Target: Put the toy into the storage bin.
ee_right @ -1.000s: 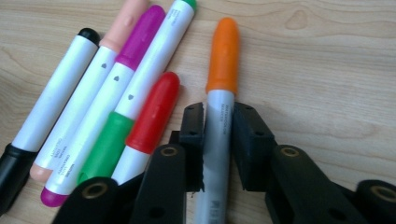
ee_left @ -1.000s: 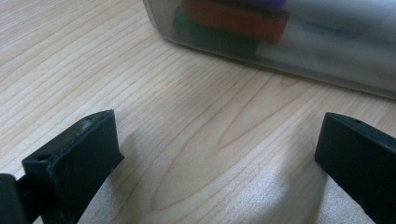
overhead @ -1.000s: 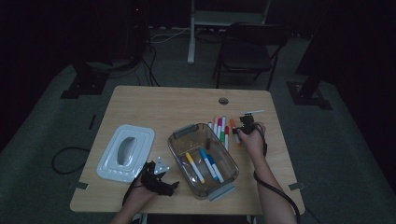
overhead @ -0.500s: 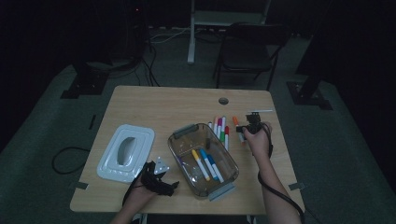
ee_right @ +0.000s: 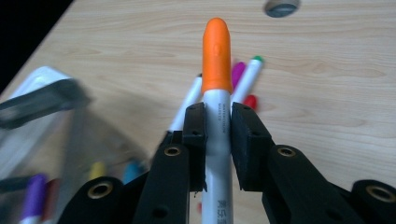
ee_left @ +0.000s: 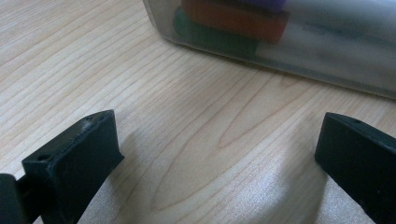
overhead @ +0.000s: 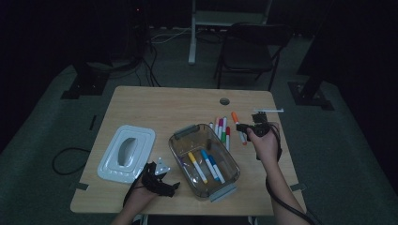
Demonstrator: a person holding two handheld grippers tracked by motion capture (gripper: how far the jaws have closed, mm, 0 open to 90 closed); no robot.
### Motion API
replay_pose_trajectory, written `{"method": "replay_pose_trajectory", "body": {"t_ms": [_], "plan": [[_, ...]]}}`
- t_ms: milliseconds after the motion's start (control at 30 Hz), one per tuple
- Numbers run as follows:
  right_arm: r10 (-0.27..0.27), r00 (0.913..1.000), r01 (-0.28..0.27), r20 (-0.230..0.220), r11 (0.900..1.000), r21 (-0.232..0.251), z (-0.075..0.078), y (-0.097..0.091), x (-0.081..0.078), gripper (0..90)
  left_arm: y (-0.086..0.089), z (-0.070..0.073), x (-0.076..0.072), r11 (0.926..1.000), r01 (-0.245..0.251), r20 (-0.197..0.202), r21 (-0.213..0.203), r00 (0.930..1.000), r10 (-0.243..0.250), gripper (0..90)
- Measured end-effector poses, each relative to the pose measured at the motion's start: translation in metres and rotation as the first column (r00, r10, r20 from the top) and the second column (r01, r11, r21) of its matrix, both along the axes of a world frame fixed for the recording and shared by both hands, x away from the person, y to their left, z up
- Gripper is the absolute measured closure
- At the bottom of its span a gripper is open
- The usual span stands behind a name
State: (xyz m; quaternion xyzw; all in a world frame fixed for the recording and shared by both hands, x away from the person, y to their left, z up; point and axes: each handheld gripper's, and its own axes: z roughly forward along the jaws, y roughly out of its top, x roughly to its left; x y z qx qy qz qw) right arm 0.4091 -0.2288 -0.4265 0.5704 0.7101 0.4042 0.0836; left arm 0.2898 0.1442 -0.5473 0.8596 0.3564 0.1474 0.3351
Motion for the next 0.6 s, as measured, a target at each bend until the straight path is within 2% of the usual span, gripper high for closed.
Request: {"method": "replay_pose_trajectory", "body": {"t_ms": [300, 333, 500, 600], "plan": [[0.084, 0.9945, -0.086, 0.062, 0.996, 0.025, 0.032, 0.019, -0.036, 76.7, 0.0, 0.0, 0.0, 1.0, 0.001, 0.0, 0.001, 1.0, -0.001, 0.5], [0.095, 0.9932, -0.098, 0.067, 0.9945, 0.036, 0.035, 0.021, -0.04, 76.7, 0.0, 0.0, 0.0, 1.0, 0.001, 0.0, 0.001, 1.0, -0.001, 0.5], [0.154, 0.9834, -0.158, 0.096, 0.9869, 0.033, 0.047, 0.037, -0.058, 76.7, 0.0, 0.0, 0.0, 1.0, 0.002, -0.001, 0.002, 1.0, -0.002, 0.5], [0.182, 0.9785, -0.187, 0.096, 0.9816, 0.039, 0.051, 0.045, -0.065, 76.6, 0.0, 0.0, 0.0, 1.0, 0.002, -0.001, 0.002, 1.0, -0.002, 0.5]]}}
